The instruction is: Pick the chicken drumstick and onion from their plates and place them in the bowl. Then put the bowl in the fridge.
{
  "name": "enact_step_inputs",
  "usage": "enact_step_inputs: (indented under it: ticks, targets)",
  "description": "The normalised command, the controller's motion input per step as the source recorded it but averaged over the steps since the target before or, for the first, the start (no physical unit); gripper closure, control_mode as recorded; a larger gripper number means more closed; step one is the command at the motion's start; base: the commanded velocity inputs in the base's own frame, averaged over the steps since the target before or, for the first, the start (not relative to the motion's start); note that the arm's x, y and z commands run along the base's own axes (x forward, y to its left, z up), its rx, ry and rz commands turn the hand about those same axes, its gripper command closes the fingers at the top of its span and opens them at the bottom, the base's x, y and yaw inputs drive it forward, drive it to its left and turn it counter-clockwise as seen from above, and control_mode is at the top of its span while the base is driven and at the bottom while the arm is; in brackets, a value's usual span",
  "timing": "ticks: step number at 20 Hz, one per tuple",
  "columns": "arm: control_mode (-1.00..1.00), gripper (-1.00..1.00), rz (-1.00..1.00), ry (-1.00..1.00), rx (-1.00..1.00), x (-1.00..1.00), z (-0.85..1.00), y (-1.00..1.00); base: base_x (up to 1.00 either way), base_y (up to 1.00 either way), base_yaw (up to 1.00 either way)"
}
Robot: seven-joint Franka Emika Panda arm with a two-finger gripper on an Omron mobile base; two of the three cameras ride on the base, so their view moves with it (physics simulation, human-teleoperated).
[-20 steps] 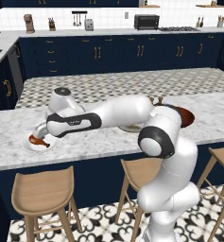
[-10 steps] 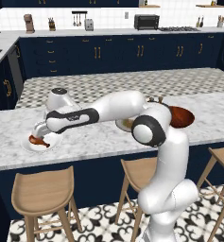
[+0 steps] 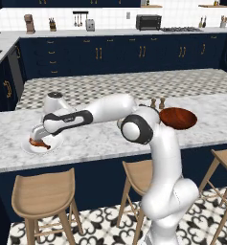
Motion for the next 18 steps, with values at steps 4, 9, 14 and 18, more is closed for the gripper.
enact_step_inputs:
  ticks: [4,9,14,18]
  targets:
    - [-1.0,-1.0,0.0,0.01,-0.03,0.43,-0.19,0.33,0.0,0.0,0.0]
    - [-1.0,-1.0,0.03,0.0,-0.01,0.38,-0.31,0.19,0.0,0.0,0.0]
    - [-1.0,-1.0,0.05,0.01,0.0,0.26,-0.37,0.08,0.0,0.0,0.0]
    - [-1.0,-1.0,0.06,0.0,0.0,0.29,-0.38,0.05,0.0,0.0,0.0]
